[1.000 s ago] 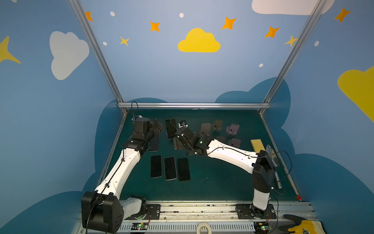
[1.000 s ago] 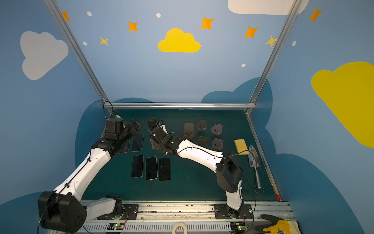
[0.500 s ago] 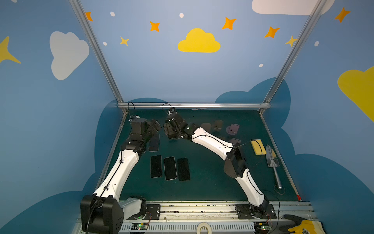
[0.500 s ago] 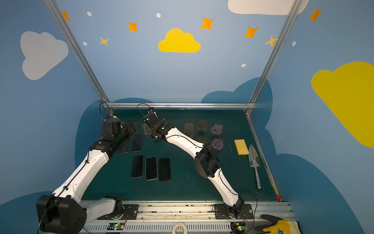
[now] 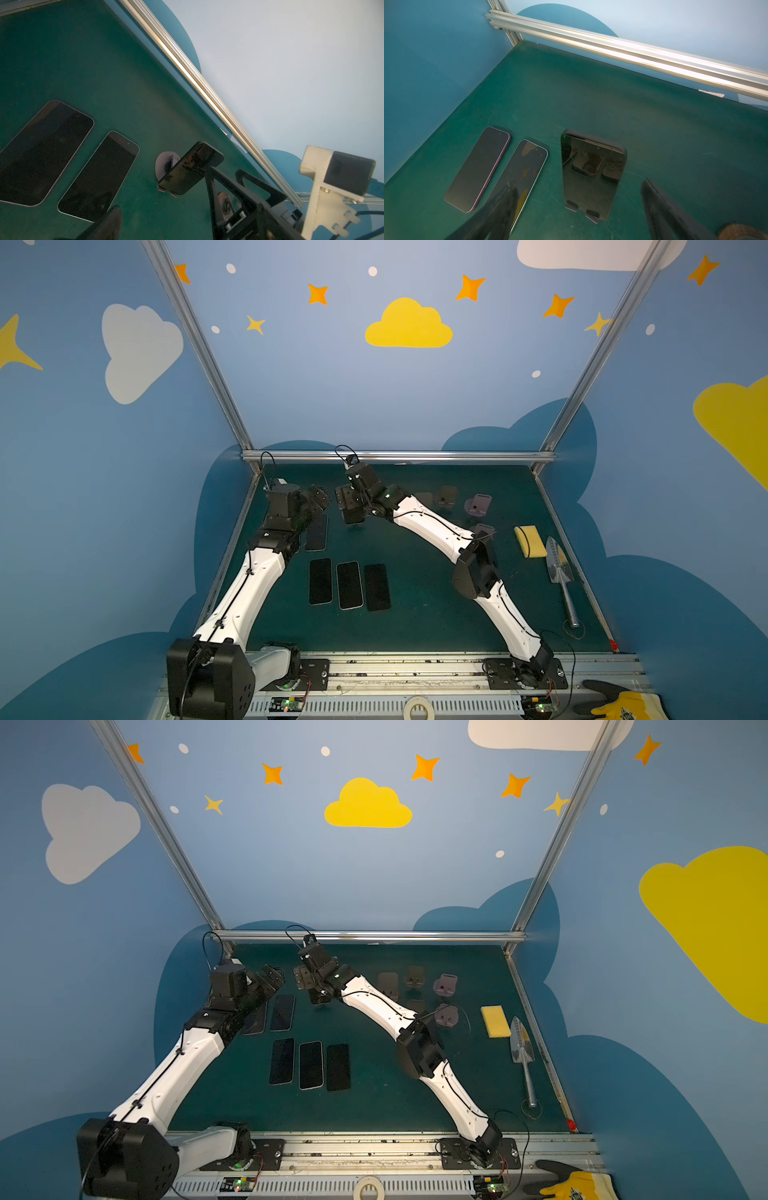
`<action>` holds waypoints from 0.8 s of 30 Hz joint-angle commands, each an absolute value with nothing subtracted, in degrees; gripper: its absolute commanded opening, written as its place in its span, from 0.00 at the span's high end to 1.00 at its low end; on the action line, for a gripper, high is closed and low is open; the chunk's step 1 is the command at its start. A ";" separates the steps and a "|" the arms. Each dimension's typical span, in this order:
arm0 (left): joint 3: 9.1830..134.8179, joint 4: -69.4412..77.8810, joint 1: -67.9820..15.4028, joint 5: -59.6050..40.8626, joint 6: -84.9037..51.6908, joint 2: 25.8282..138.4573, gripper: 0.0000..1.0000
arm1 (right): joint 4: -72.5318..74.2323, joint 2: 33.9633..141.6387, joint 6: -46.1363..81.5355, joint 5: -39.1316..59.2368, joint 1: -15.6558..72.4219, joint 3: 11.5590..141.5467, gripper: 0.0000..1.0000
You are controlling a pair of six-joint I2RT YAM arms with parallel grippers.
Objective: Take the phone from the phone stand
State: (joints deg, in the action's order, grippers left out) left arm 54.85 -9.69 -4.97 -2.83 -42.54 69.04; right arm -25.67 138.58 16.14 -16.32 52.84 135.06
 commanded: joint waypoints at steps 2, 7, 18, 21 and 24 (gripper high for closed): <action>55.91 -10.25 -4.57 -3.21 -41.59 70.69 0.00 | -20.77 126.97 14.93 -19.95 54.31 123.54 0.08; 56.93 -10.75 -4.59 -4.70 -39.62 71.84 0.00 | -11.92 109.11 16.77 -22.62 53.71 98.28 0.08; 67.79 -19.45 -12.79 7.47 -23.73 82.14 0.00 | -5.87 65.13 21.65 -19.32 52.20 52.01 0.08; 70.30 -19.64 -13.85 7.17 -20.32 85.51 0.00 | -7.51 56.61 21.96 -19.86 49.87 46.42 0.08; 72.84 -19.78 -15.12 7.52 -16.52 89.11 0.00 | -8.35 51.66 21.15 -19.69 47.05 43.32 0.08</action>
State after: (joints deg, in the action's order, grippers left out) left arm 70.76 -17.47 -14.44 5.39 -22.68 86.91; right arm -7.90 54.08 20.88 -20.05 48.77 45.15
